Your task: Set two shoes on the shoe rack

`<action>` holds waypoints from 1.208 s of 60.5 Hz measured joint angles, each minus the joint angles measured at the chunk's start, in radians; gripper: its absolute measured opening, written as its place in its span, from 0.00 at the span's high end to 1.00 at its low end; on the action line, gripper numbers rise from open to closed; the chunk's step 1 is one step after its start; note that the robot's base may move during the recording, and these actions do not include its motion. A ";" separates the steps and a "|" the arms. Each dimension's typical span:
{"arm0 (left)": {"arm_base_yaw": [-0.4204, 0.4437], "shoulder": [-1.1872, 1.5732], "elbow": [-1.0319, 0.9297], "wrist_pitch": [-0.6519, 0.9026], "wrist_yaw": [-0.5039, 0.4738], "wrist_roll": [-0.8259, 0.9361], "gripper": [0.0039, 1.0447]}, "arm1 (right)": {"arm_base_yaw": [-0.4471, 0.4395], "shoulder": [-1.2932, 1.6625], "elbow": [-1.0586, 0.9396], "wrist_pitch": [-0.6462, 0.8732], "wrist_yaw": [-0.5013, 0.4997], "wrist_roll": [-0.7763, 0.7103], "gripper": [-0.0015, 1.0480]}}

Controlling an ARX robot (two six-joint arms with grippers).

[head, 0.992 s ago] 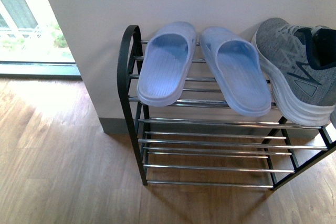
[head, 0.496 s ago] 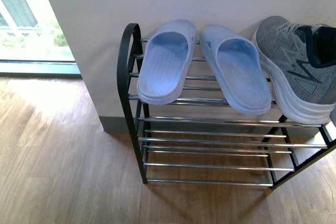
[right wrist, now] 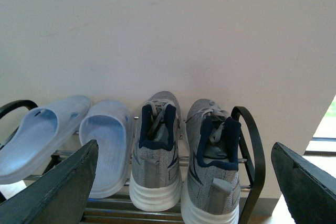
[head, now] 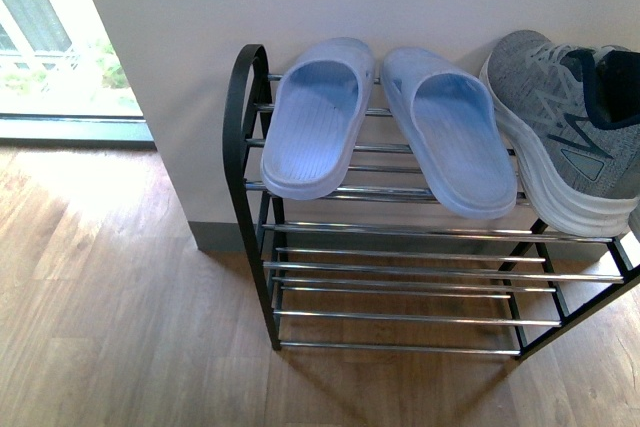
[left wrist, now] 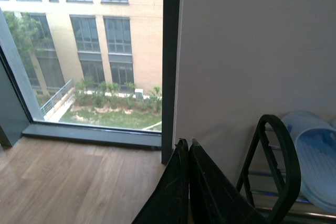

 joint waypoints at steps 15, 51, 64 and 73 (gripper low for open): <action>0.000 -0.085 -0.015 -0.061 0.000 0.000 0.99 | 0.000 0.000 0.000 0.000 0.000 0.000 0.09; 0.000 -0.380 -0.014 -0.372 0.000 0.000 0.99 | 0.000 0.000 0.000 0.000 0.000 0.000 0.09; 0.001 -0.383 -0.014 -0.378 0.000 0.000 0.94 | 0.000 0.000 0.000 0.000 -0.001 0.000 0.09; 0.001 -0.383 -0.014 -0.378 0.000 0.000 0.70 | 0.000 0.000 0.000 0.000 0.000 0.000 0.09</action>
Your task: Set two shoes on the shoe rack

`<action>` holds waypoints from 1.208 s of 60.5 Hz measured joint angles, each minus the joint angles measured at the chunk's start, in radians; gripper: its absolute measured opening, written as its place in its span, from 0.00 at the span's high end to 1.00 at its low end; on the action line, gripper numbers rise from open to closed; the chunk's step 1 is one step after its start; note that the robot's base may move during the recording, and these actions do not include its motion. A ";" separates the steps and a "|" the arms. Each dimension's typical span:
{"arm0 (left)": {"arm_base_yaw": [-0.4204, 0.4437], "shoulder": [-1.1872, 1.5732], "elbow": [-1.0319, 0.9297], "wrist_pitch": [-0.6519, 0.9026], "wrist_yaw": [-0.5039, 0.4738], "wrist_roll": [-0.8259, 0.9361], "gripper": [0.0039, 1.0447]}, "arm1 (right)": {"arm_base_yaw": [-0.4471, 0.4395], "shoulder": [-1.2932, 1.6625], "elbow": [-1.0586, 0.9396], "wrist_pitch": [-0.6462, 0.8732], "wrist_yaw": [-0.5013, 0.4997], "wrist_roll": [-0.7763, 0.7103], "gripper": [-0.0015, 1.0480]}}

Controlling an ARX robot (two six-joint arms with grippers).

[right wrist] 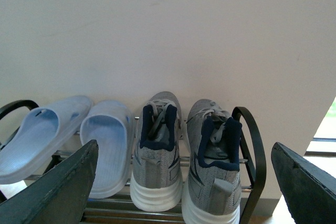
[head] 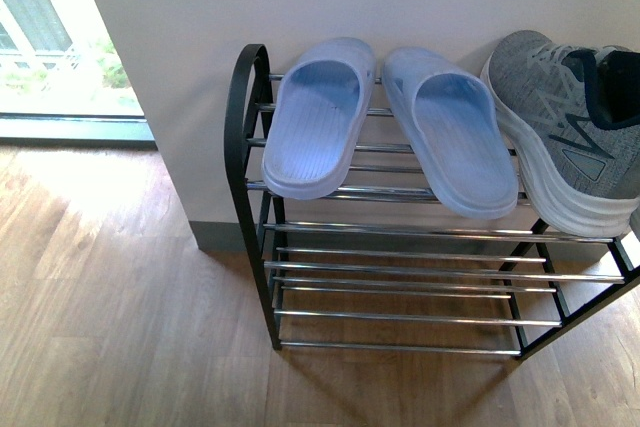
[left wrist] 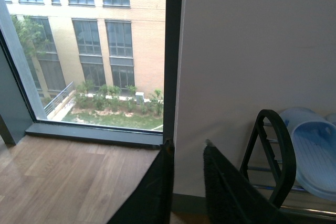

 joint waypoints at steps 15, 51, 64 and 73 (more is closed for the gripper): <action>0.000 0.000 0.000 0.000 0.000 0.000 0.30 | 0.000 0.000 0.000 0.000 0.000 0.000 0.09; 0.000 0.000 0.000 0.000 0.000 0.003 0.09 | 0.000 0.000 0.000 -0.001 0.000 0.000 0.09; 0.000 0.000 0.000 0.000 0.000 0.003 0.09 | 0.000 -0.001 0.000 -0.001 0.000 0.001 0.09; 0.000 0.000 0.000 0.000 0.000 0.003 0.09 | 0.000 -0.001 0.000 -0.001 -0.001 0.000 0.09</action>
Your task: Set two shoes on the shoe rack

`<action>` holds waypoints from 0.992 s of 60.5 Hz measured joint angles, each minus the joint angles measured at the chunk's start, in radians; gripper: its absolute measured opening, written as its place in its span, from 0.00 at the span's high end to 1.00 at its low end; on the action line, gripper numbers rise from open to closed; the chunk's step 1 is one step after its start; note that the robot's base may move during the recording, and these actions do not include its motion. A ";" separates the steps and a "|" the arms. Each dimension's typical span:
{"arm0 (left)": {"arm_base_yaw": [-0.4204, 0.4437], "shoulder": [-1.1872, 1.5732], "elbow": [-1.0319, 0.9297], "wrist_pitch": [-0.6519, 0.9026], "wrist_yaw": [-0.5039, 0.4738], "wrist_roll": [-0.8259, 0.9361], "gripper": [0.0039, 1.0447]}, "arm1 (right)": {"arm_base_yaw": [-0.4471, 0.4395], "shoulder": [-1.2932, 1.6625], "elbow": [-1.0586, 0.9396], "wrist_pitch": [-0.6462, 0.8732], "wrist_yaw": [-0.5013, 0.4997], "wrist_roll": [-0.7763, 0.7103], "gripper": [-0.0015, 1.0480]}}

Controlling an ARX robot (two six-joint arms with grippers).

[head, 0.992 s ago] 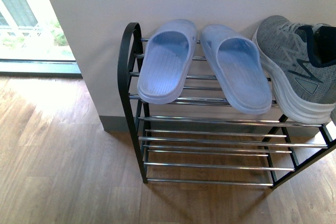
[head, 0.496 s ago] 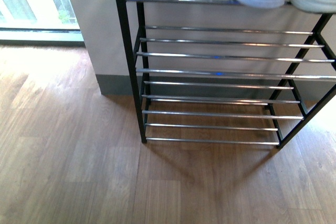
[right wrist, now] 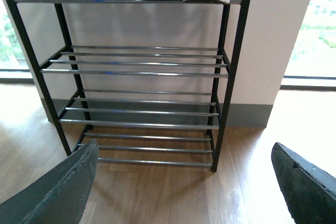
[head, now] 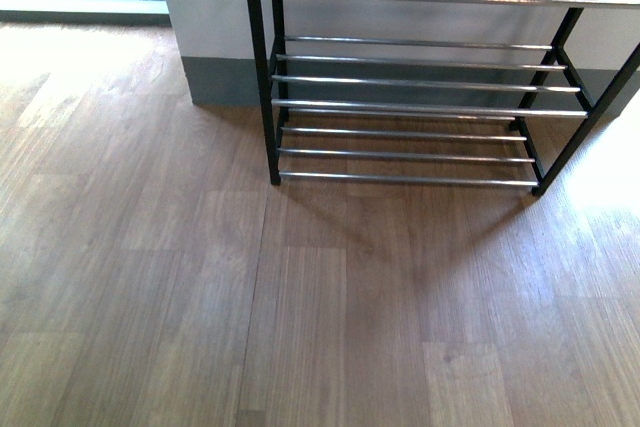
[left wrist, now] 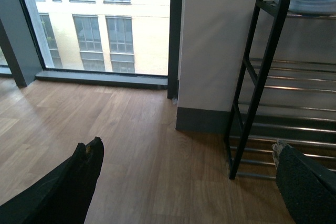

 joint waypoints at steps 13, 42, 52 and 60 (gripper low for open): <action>0.000 0.000 0.000 0.000 0.000 0.000 0.09 | 0.000 0.000 0.000 0.000 0.001 0.000 0.09; 0.000 0.000 0.000 0.000 0.000 0.000 0.09 | 0.000 0.000 0.000 0.000 0.002 0.000 0.09; 0.000 0.000 0.000 0.000 0.000 0.000 0.09 | 0.000 0.001 0.000 0.000 0.000 0.000 0.09; 0.000 0.000 0.000 0.000 0.000 0.000 0.09 | 0.000 0.001 0.000 0.000 0.001 0.000 0.09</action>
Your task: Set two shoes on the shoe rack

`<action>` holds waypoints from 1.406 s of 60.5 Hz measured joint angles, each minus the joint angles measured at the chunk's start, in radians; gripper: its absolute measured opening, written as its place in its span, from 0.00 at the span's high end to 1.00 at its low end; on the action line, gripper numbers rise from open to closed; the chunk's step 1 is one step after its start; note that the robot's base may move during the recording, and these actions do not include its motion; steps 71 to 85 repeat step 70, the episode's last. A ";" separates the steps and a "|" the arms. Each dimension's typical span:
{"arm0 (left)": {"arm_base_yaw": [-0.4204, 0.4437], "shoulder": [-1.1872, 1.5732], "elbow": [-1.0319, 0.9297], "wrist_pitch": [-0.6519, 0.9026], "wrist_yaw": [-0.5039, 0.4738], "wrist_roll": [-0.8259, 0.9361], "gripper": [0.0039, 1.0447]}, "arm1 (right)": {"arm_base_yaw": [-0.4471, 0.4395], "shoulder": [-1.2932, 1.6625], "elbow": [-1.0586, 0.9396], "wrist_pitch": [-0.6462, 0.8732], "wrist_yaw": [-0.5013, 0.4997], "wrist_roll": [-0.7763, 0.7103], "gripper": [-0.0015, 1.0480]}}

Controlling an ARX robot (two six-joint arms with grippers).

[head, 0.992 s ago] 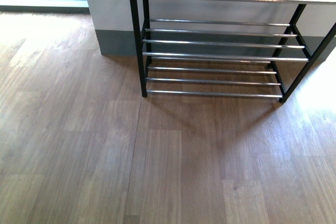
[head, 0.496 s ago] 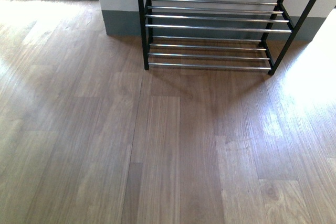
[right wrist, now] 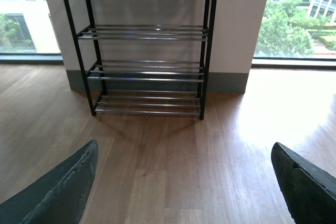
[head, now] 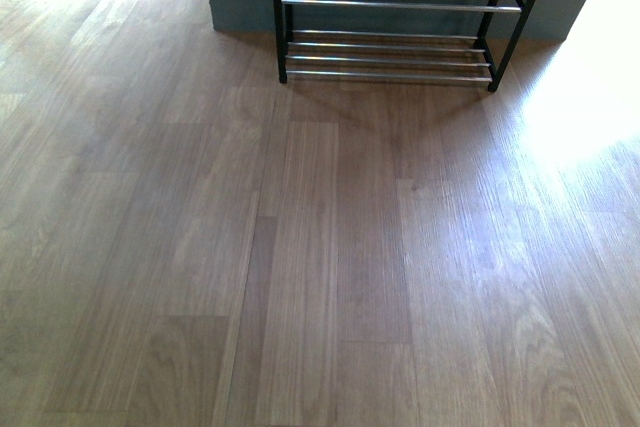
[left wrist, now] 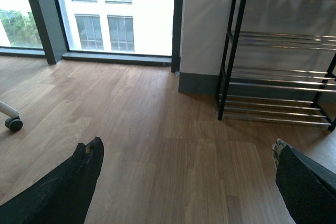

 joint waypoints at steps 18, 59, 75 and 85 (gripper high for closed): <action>0.000 0.000 0.000 0.000 0.000 0.000 0.09 | 0.000 0.000 0.000 0.000 0.000 0.000 0.09; 0.000 0.000 0.000 0.000 0.000 0.000 0.09 | 0.000 0.000 0.000 0.000 0.000 0.000 0.09; 0.000 0.000 0.000 0.000 -0.001 0.000 0.09 | 0.000 0.000 0.000 0.000 0.000 0.000 0.09; 0.000 0.000 0.000 0.000 -0.001 0.000 0.09 | 0.000 0.000 0.000 0.000 0.000 0.000 0.09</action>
